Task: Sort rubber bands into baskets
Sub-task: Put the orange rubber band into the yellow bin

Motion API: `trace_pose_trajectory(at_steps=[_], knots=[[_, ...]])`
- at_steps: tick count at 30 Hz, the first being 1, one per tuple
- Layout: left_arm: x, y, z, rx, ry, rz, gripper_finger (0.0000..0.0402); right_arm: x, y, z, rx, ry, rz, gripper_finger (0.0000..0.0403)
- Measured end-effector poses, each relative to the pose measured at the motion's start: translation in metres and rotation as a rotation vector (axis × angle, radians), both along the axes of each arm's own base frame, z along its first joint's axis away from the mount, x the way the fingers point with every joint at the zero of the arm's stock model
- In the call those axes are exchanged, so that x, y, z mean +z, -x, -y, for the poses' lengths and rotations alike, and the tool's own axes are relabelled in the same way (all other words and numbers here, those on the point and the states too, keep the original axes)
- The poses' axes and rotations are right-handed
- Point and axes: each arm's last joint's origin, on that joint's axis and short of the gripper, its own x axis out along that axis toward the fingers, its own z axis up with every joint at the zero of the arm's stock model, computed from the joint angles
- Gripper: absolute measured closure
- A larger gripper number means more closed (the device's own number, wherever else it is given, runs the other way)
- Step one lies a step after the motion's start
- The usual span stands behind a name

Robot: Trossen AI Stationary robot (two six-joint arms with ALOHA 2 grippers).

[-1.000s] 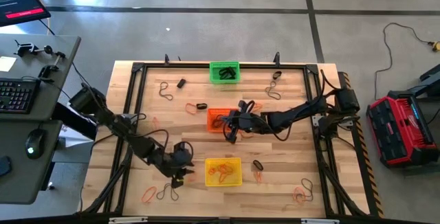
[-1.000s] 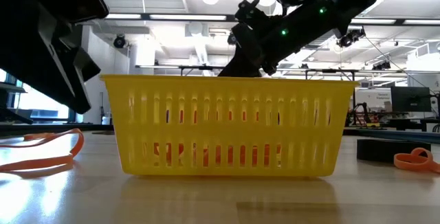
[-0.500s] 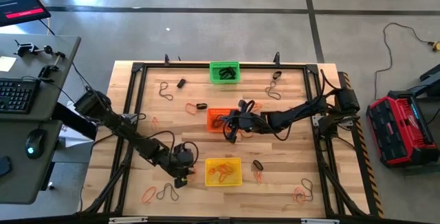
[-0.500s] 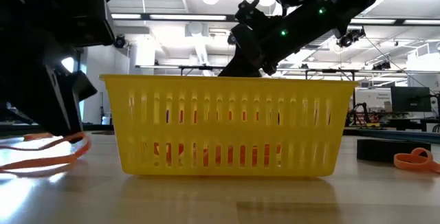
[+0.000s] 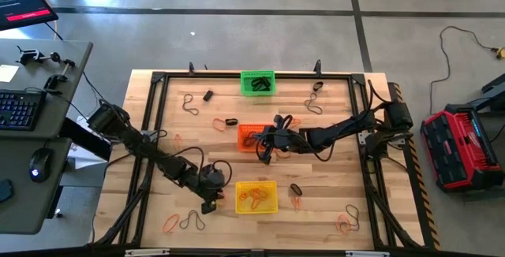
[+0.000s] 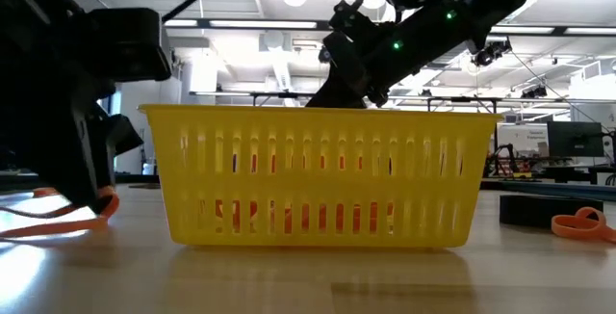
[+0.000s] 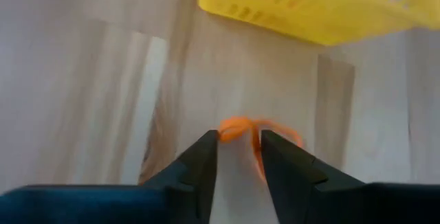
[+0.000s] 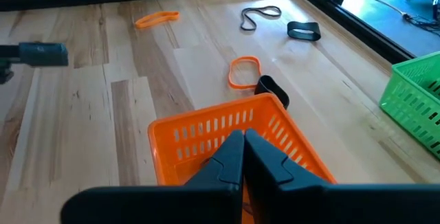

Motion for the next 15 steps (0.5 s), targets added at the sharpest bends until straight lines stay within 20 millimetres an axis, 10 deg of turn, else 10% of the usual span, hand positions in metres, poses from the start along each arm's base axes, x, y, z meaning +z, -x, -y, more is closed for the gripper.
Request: trace_pose_trajectory(at_steps=[6,15], knots=[[0.002,-0.003,-0.006,-0.080,-0.006,-0.001,0.0388,-0.001,0.001,-0.004,0.011,0.001,-0.010,0.0403],[0.025,-0.015,-0.026,-0.067,0.015,0.123,0.0399,-0.003,0.003,-0.016,0.049,0.004,-0.040,0.0403]])
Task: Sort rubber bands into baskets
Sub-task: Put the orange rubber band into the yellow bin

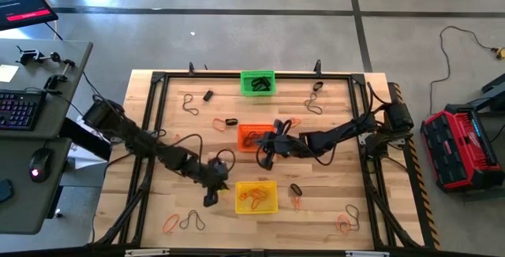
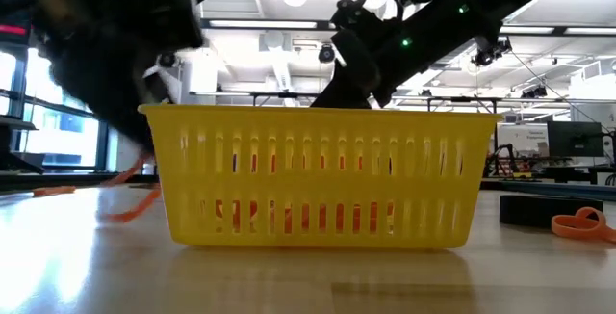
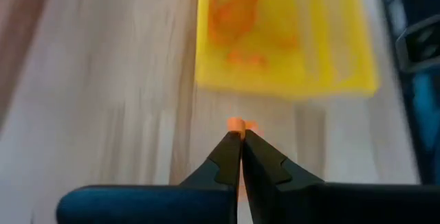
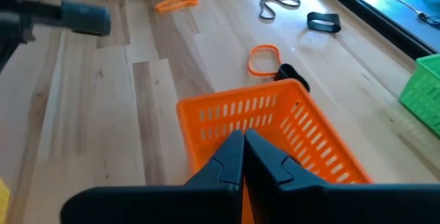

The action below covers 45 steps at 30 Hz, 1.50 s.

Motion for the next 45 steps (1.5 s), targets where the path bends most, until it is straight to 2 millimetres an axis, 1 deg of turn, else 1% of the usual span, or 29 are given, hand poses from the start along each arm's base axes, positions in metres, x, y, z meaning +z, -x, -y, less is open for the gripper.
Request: trace_pose_trajectory(at_steps=[3,6,12,15,18,25,29,34,37,41,45], knots=[[0.011,-0.006,-0.004,0.003,0.023,0.092,0.0399,-0.001,0.001,-0.004,0.012,0.001,-0.011,0.0403],[0.027,-0.013,-0.005,-0.012,0.023,0.159,0.0400,-0.002,0.002,-0.008,0.018,-0.005,-0.023,0.0403],[0.059,-0.030,-0.002,-0.084,-0.061,0.245,0.0401,-0.003,0.007,-0.009,-0.014,-0.011,-0.063,0.0403],[0.065,-0.037,-0.003,-0.098,-0.098,0.278,0.0401,0.000,0.011,-0.007,-0.061,0.011,-0.081,0.0403],[0.062,-0.044,-0.004,-0.088,-0.135,0.281,0.0401,0.005,0.019,-0.005,-0.111,0.005,-0.116,0.0403],[0.039,-0.059,-0.003,-0.100,-0.169,0.253,0.0401,0.019,0.039,-0.012,-0.195,0.054,-0.170,0.0403],[0.033,-0.069,0.001,-0.143,-0.197,0.242,0.0401,0.022,0.043,-0.014,-0.194,0.059,-0.178,0.0403],[0.030,-0.083,0.007,-0.189,-0.221,0.237,0.0401,0.019,0.045,-0.014,-0.199,0.040,-0.182,0.0403],[0.019,-0.089,0.010,-0.206,-0.224,0.200,0.0401,0.015,0.047,-0.013,-0.209,0.027,-0.185,0.0403],[0.010,-0.098,0.014,-0.240,-0.194,0.189,0.0401,0.006,0.053,-0.012,-0.239,-0.004,-0.195,0.0403],[0.007,-0.098,0.015,-0.256,-0.181,0.179,0.0401,-0.001,0.058,-0.011,-0.256,-0.024,-0.202,0.0403]])
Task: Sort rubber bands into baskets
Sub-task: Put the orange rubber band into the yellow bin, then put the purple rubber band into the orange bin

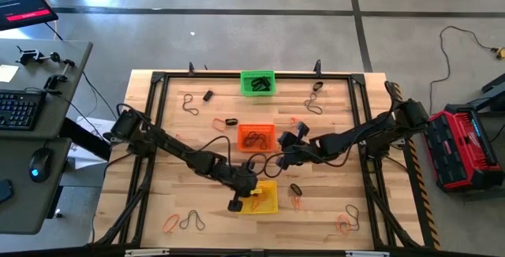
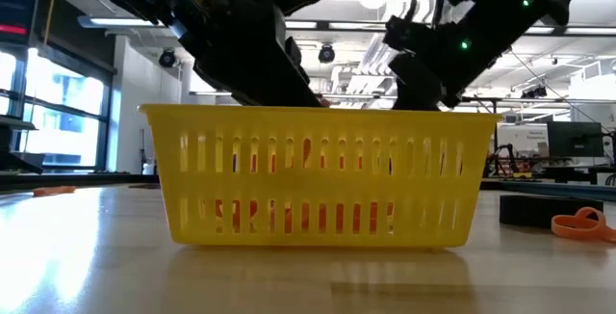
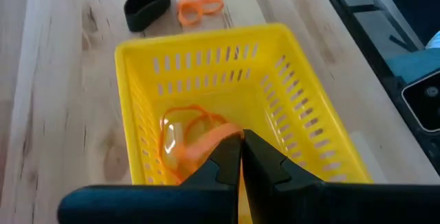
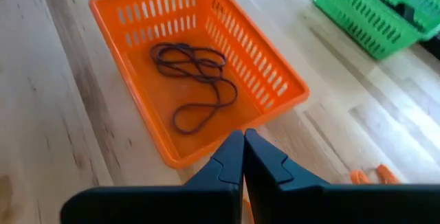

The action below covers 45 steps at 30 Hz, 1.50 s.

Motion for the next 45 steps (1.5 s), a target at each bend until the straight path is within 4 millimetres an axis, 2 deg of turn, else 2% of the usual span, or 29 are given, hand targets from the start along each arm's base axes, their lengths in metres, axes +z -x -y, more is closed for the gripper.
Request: trace_pose_trajectory(at_steps=[6,15,19,23,29,35,41,45], knots=[[-0.001,0.001,0.000,0.004,0.001,-0.017,0.0387,-0.004,0.002,0.000,0.001,-0.012,0.025,0.0403],[-0.003,0.003,0.000,-0.014,-0.024,-0.029,0.0325,-0.004,0.001,-0.001,0.020,-0.036,0.034,0.0403],[0.002,0.005,-0.001,-0.021,-0.033,-0.030,0.0300,-0.004,0.001,-0.001,0.024,-0.032,0.031,0.0403],[0.007,0.010,-0.003,-0.030,-0.076,-0.053,0.0291,-0.004,0.001,-0.001,0.027,-0.034,0.029,0.0403],[0.020,0.021,-0.005,0.015,-0.181,-0.064,0.0302,-0.004,0.000,-0.001,0.027,-0.044,0.036,0.0403],[0.026,0.028,0.003,0.039,-0.298,-0.015,0.0337,-0.004,0.000,-0.002,0.031,-0.044,0.039,0.0403],[0.017,0.037,0.010,0.031,-0.258,0.098,0.0378,-0.004,0.002,-0.008,0.053,-0.034,0.032,0.0403],[0.020,0.045,0.007,0.062,-0.213,0.161,0.0397,-0.004,0.003,-0.013,0.073,-0.024,0.026,0.0403]])
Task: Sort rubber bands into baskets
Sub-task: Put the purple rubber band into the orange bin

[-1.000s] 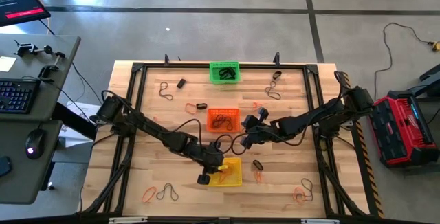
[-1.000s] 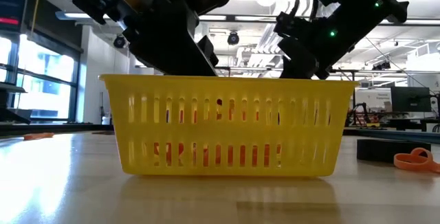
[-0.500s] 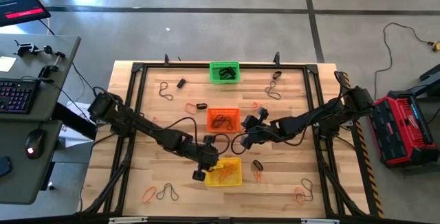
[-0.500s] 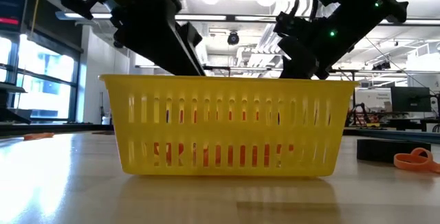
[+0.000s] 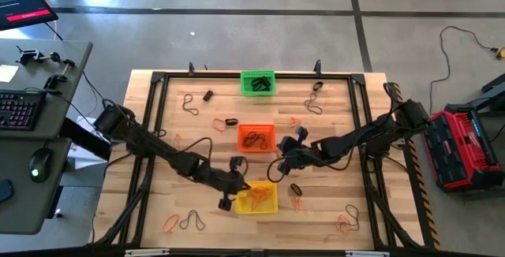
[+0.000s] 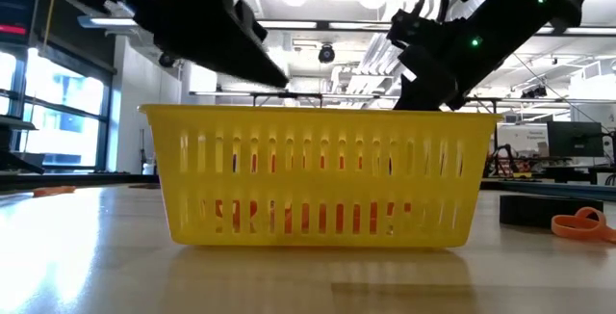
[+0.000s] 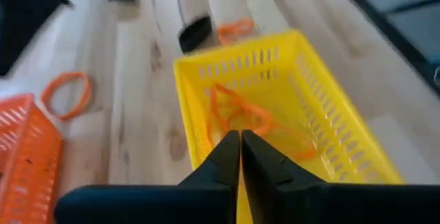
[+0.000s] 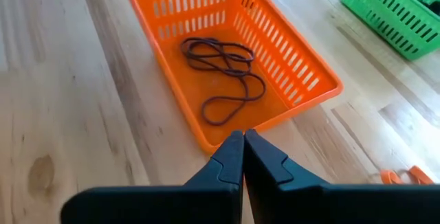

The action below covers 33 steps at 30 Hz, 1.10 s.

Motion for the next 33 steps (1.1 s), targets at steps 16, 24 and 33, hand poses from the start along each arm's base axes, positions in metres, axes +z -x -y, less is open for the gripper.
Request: trace_pose_trajectory(at_steps=[16,24,33], knots=[[0.011,0.065,-0.038,0.103,0.118,0.276,0.0401,0.034,0.019,-0.024,0.155,0.013,0.065,0.0402],[-0.015,0.089,-0.055,0.189,0.151,0.252,0.0401,0.054,0.042,-0.041,0.256,-0.127,0.075,0.0402],[-0.029,0.107,-0.062,0.194,0.217,0.337,0.0401,0.048,0.075,-0.067,0.244,-0.338,-0.063,0.0402]])
